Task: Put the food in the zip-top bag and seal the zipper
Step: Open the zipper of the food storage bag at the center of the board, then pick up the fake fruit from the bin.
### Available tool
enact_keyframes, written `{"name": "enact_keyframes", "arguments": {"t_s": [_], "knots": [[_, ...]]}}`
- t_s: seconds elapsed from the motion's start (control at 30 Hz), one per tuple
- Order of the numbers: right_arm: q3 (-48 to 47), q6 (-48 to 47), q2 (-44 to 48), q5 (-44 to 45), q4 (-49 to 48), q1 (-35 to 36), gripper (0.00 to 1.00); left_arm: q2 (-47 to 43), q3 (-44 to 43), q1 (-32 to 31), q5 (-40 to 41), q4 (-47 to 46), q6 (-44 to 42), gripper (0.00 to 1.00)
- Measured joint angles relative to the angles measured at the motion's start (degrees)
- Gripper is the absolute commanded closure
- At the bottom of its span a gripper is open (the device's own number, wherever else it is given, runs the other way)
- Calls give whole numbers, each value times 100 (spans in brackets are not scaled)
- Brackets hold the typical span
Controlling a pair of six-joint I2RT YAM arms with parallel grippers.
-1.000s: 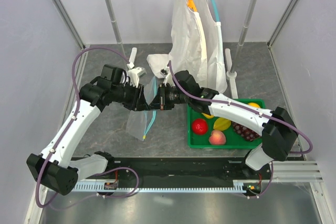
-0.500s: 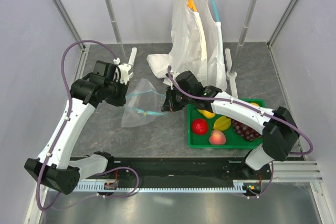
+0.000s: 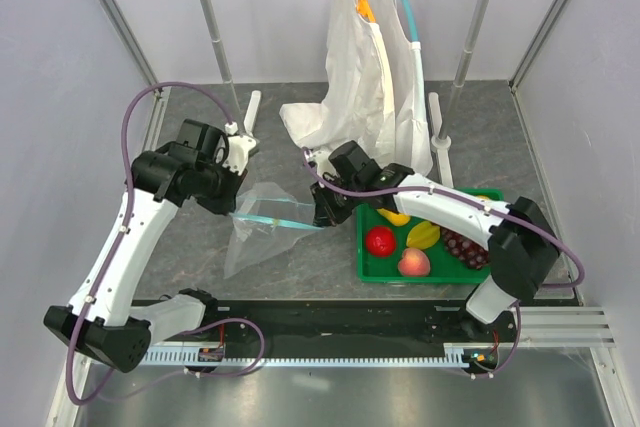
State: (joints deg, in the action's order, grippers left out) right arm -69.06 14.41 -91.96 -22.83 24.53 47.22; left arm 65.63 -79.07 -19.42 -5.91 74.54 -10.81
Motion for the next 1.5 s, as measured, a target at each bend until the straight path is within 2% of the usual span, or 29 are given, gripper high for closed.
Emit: {"name": "enact_keyframes", "arguments": {"t_s": [0.13,0.23,0.27,0.33,0.37,0.43,0.63,0.9,1.03,1.33,1.5], "knots": [[2,-319,-260,-15,131,33,80,-4,579,4,-210,-61,-68,98],[2,-511,-356,133,208,31,73,160,927,7,-269,-144,-90,98],[2,-564,-367,201,236,31,59,243,990,7,-295,-190,-92,98],[0,-649,-367,308,319,31,47,389,1036,7,-334,-297,-103,98],[0,-664,-367,352,354,31,33,435,1036,7,-352,-345,-107,98],[-22,-743,-367,433,474,31,20,476,1036,7,-402,-435,-111,98],[-389,-914,-157,533,949,31,4,492,1036,13,-647,-577,-116,98],[-649,-1716,1276,507,1434,24,2,664,1036,11,-809,-629,-114,98],[-595,-2433,1871,474,1788,24,2,734,1036,11,-876,-678,-111,98],[997,-4092,2223,1270,2535,24,2,785,1036,11,-970,-739,-111,98],[1598,-4725,2225,1582,2282,22,2,787,1036,11,-970,-741,-111,98]]}}
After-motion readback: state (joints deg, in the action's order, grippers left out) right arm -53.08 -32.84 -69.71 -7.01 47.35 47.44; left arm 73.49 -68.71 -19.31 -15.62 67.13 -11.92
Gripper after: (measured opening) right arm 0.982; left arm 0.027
